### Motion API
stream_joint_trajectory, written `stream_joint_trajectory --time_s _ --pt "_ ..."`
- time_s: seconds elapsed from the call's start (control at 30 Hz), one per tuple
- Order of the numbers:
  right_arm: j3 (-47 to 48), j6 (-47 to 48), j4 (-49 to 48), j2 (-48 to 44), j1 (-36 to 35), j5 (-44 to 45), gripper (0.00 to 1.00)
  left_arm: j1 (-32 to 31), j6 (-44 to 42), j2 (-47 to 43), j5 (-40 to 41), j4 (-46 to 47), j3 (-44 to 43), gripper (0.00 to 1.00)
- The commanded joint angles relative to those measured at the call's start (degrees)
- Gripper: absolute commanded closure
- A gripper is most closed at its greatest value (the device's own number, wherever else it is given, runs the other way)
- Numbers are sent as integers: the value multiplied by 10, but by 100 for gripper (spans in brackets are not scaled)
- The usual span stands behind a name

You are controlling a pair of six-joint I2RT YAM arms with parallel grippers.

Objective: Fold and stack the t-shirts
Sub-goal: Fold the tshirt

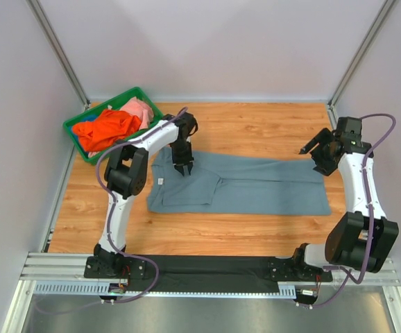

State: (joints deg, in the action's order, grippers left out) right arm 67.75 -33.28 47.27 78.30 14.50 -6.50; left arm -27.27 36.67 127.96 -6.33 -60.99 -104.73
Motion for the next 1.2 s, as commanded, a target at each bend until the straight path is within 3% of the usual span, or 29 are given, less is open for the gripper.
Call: stream_joint_trajectory --time_s 0.0,0.2,0.4,0.53,0.57,0.7,0.8,0.9,0.93,0.97,1.07,1.17 --pt "49 -34 27 -32 -8 -28 24 9 12 50 47 -15 -56 65" --pt "25 -136 -51 -76 -42 -34 12 10 9 157 42 1 -212 66" --pt "23 -146 -90 -75 -84 -3 9 14 99 195 -60 232 -255 61" --pt "35 -96 -97 -36 -102 3 9 29 178 279 -169 336 -416 60" --pt "54 -83 -68 -26 -109 19 9 34 193 273 -182 354 -415 60" --pt "65 -24 -12 31 -120 57 10 36 133 163 -190 398 -312 50" --pt "68 8 46 90 -120 62 16 37 94 81 -191 373 -238 49" --pt "30 30 69 106 -120 83 28 37 55 13 -197 323 -181 49" --pt "5 34 61 103 -120 80 47 37 47 -6 -195 309 -141 49" --pt "-12 36 54 98 -121 75 56 37 44 -45 -193 306 -117 49" --pt "-70 29 26 77 -124 75 70 37 24 -115 -181 306 -24 49" --pt "-121 15 -9 77 -135 74 76 37 7 -163 -157 271 31 50"
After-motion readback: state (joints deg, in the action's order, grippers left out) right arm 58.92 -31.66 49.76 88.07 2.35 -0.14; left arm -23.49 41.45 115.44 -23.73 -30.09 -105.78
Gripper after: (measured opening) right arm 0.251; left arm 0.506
